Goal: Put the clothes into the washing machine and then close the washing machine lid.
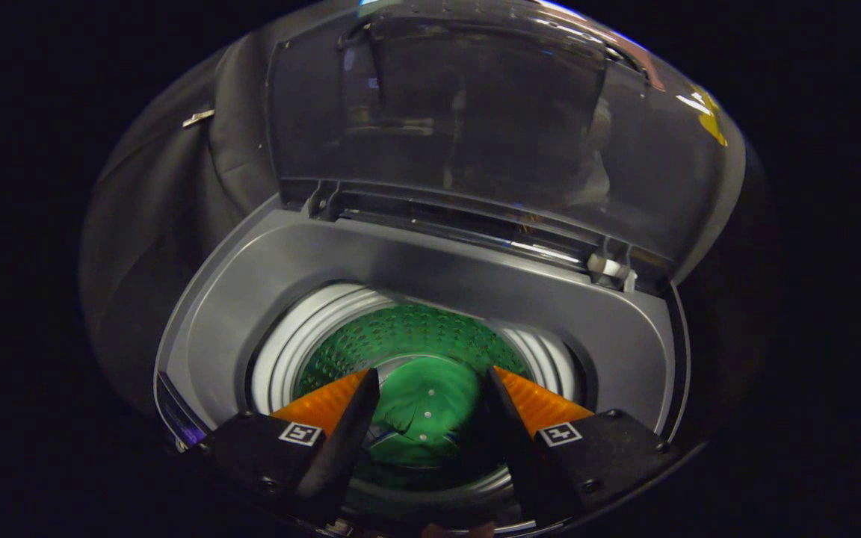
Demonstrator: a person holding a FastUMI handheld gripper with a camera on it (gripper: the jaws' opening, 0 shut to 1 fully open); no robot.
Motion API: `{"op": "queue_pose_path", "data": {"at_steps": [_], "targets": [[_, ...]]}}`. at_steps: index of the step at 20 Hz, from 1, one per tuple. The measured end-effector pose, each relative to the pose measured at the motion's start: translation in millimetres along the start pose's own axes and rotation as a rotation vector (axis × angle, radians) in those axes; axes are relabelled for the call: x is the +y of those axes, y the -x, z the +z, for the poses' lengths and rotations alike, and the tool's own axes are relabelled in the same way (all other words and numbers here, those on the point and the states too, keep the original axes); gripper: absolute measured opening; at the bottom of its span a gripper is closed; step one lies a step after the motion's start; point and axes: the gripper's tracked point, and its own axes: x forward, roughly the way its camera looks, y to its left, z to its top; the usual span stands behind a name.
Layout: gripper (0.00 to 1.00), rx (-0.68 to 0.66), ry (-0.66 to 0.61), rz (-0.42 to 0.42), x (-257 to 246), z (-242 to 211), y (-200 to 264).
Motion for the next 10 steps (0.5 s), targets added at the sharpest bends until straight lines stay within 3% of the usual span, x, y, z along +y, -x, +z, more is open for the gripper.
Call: {"op": "queue_pose_path", "data": {"at_steps": [4, 10], "targets": [[0.94, -0.057, -0.031, -0.007, -8.9, 15.9, 16.3], [0.99, -0.31, -0.095, -0.006, -21.1, 89.3, 89.6]]}}
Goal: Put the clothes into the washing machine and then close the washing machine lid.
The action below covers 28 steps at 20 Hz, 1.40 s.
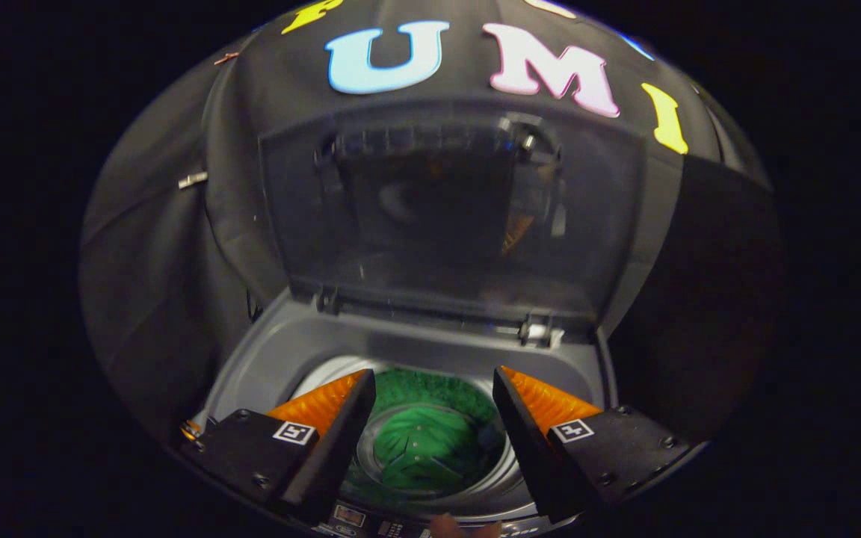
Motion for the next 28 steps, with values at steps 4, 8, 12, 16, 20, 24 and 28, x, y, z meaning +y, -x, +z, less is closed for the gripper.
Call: {"op": "queue_pose_path", "data": {"at_steps": [4, 8, 12, 16, 20, 24, 28], "targets": [[1.0, -0.151, -0.032, 0.042, 12.1, 75.5, 48.9], [0.99, -0.303, -0.068, 0.051, 18.5, 165.1, 90.9], [0.99, -0.319, -0.035, 0.015, 15.6, 236.8, 99.8], [0.99, -0.303, 0.018, -0.064, 7.1, 285.2, 55.8], [1.0, -0.186, 0.031, -0.095, 4.2, 270.9, -7.4], [0.99, -0.051, 0.018, -0.119, -2.9, 235.2, -46.0], [1.0, 0.033, -0.024, -0.094, -0.6, 205.9, -63.3]]}}
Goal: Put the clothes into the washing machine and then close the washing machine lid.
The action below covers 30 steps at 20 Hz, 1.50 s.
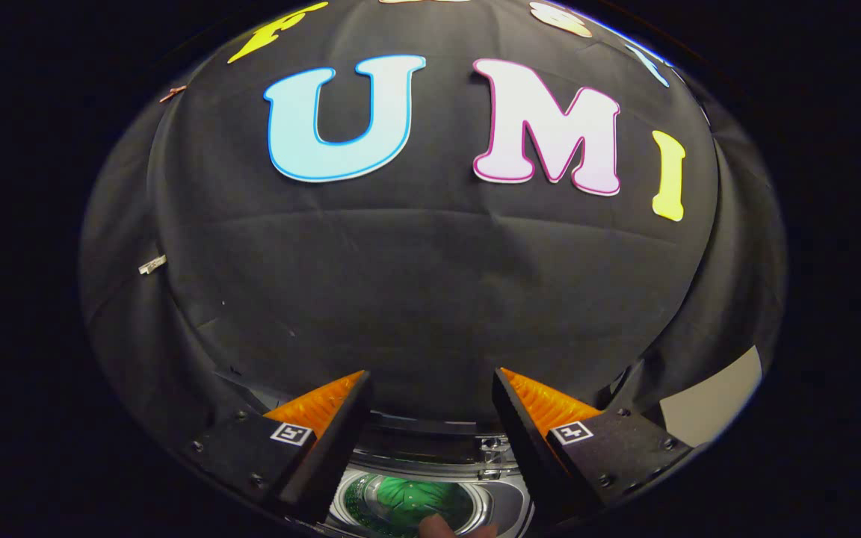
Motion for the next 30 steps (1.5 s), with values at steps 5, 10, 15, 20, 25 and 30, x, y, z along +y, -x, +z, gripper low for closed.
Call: {"op": "queue_pose_path", "data": {"at_steps": [5, 10, 15, 20, 25, 30], "targets": [[1.0, -0.028, -0.068, 0.05, -0.4, -3.0, -2.7], [1.0, -0.003, -0.061, 0.063, 1.7, -18.5, 24.6], [1.0, -0.024, -0.056, 0.058, 3.7, -33.1, 49.0], [1.0, -0.035, -0.051, 0.076, 5.1, -51.8, 68.8], [1.0, -0.032, -0.049, 0.095, 9.1, -77.5, 92.1], [1.0, 0.008, -0.024, 0.131, 17.5, -114.0, 112.6]]}}
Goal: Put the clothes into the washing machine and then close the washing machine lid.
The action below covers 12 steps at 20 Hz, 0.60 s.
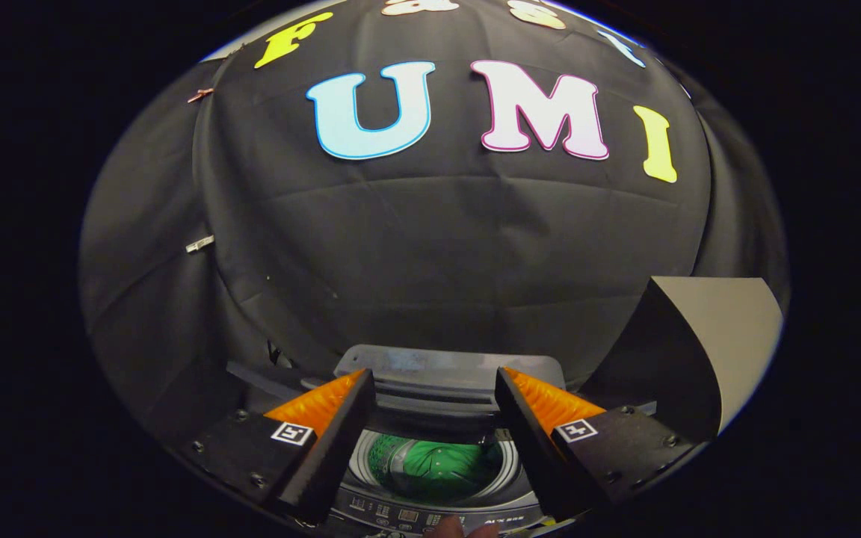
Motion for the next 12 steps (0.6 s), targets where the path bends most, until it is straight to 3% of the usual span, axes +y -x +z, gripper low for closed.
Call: {"op": "queue_pose_path", "data": {"at_steps": [6, 12], "targets": [[1.0, 0.064, -0.012, 0.055, 8.9, -53.4, 21.5], [1.0, -0.036, 0.023, 0.094, 16.9, -44.0, 54.8]]}}
